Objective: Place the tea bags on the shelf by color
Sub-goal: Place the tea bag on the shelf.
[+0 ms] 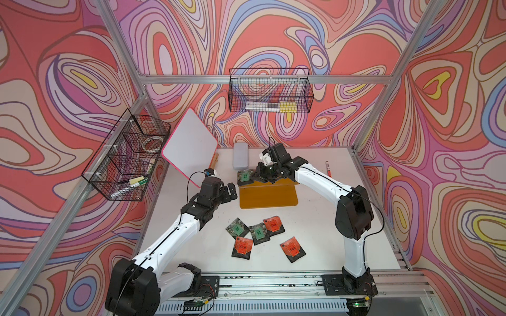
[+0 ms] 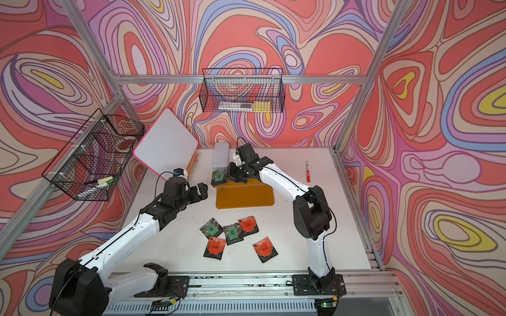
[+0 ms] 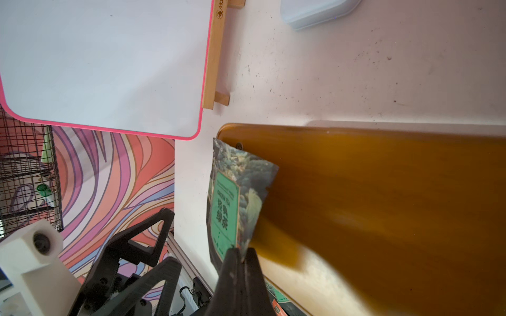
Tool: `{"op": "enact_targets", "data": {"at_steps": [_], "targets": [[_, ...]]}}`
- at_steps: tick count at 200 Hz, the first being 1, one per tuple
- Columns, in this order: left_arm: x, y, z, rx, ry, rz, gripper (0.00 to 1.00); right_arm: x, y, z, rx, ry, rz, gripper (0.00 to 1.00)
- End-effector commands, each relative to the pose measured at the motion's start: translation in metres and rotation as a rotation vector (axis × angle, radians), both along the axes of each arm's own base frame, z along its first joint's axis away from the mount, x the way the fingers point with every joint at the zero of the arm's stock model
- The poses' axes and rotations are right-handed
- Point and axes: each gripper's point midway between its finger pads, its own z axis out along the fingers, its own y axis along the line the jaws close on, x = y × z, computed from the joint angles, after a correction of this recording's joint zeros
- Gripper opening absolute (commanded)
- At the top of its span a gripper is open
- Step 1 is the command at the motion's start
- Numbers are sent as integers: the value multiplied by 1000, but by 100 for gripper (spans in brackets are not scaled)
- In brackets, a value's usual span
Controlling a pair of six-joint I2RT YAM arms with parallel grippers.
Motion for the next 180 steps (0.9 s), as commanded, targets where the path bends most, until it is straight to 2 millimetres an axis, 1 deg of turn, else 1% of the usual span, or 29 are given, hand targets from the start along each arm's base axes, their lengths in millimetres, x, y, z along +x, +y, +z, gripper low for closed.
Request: {"op": "enact_targets", "data": {"at_steps": [1,44,87,144,164,180], "targets": [[7,1,12,4,-32,-1,99,2,-4,-9,-55,0,-5,0],[8,-1,8,4,-21,-5,99,5,-7,-14,-74,-1,-4,0],[7,-2,6,-6,-18,-8,99,6,-7,-20,-90,3,12,0],[6,-2,5,-7,-13,-9,99,11,-10,-20,-119,-8,35,0],[6,-2,5,-6,-13,-8,99,12,-11,-22,-122,-3,37,1],[5,-2,5,-7,-13,-7,99,13,-12,-24,-126,0,37,7]]}}
